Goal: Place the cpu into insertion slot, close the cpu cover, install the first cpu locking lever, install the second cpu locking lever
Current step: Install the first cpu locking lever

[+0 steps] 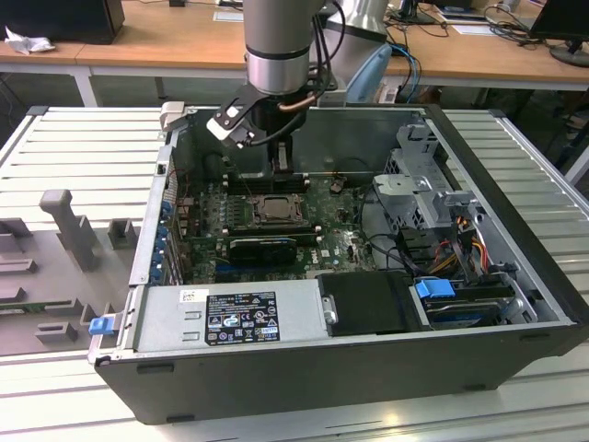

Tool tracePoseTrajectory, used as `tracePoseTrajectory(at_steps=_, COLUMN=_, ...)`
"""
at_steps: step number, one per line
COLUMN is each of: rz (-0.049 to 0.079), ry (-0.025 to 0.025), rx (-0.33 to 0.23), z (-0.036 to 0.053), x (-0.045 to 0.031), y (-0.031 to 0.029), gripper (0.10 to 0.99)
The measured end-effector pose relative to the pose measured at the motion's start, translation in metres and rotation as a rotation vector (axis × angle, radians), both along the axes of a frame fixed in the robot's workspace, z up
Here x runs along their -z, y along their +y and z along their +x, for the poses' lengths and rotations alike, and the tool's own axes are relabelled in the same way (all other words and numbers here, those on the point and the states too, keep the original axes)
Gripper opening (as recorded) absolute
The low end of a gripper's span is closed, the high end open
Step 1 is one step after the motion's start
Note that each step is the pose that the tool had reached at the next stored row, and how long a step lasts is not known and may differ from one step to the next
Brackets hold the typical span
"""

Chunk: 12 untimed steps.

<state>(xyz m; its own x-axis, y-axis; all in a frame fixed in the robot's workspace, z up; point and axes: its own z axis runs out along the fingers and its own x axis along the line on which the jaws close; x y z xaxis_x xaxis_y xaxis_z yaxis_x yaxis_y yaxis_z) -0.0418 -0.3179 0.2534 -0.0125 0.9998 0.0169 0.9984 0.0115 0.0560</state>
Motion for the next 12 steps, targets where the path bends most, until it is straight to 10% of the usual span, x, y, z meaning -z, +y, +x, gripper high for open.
tracePoseTrajectory(at_steps=7, rz=0.000, ry=0.0017, rx=-0.006, z=0.0000, x=-0.0277, y=0.0000, gripper=0.106)
tracePoseTrajectory(at_steps=12, rz=0.000, ry=0.0019, rx=-0.150, z=0.0000, x=-0.0273, y=0.0000, gripper=0.106)
